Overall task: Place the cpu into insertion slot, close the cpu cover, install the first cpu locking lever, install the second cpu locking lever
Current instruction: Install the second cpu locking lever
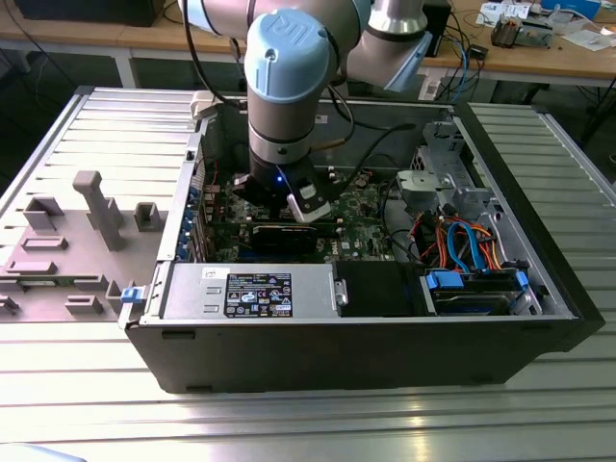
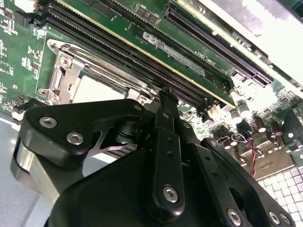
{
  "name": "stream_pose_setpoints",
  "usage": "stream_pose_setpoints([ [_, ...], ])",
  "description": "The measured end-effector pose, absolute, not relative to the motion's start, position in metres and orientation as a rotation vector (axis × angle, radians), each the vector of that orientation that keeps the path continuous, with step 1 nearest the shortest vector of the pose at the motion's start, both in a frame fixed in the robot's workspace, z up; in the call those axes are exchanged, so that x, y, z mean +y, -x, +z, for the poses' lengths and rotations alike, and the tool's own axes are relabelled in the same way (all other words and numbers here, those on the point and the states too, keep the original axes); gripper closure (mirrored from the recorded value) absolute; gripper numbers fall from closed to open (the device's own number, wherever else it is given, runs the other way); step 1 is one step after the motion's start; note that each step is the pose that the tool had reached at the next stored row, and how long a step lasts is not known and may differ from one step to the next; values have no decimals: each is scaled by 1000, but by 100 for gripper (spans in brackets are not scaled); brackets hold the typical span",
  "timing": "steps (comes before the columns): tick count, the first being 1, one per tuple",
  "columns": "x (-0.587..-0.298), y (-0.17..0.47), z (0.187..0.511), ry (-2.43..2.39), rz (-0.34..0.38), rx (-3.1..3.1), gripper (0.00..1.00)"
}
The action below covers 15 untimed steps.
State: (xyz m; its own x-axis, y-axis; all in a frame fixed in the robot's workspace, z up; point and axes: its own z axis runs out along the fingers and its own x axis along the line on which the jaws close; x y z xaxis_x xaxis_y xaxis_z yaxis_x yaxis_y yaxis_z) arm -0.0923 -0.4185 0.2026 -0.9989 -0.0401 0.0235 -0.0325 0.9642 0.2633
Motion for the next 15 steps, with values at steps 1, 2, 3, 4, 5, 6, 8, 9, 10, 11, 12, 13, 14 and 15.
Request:
stream_pose_setpoints([
  [1,-419,93,202,-56,-418,-3084,89],
  [2,-419,93,202,-56,-423,-3084,89],
  [3,-418,93,201,-54,-429,-3083,89],
  [4,-419,93,201,-54,-433,-3083,89],
  [5,-419,94,200,-53,-446,-3081,89],
  [6,-418,94,199,-53,-453,-3080,89],
  [8,-418,95,198,-53,-459,-3080,89],
  [9,-419,95,197,-53,-460,-3080,89],
  [10,-419,96,197,-52,-460,-3079,89],
  [11,-419,96,196,-52,-460,-3079,89],
  [12,-419,96,196,-53,-460,-3079,89],
  [13,-419,96,196,-53,-460,-3079,89],
  [14,-419,96,196,-53,-461,-3079,89],
  [15,-419,96,196,-52,-459,-3080,89],
])
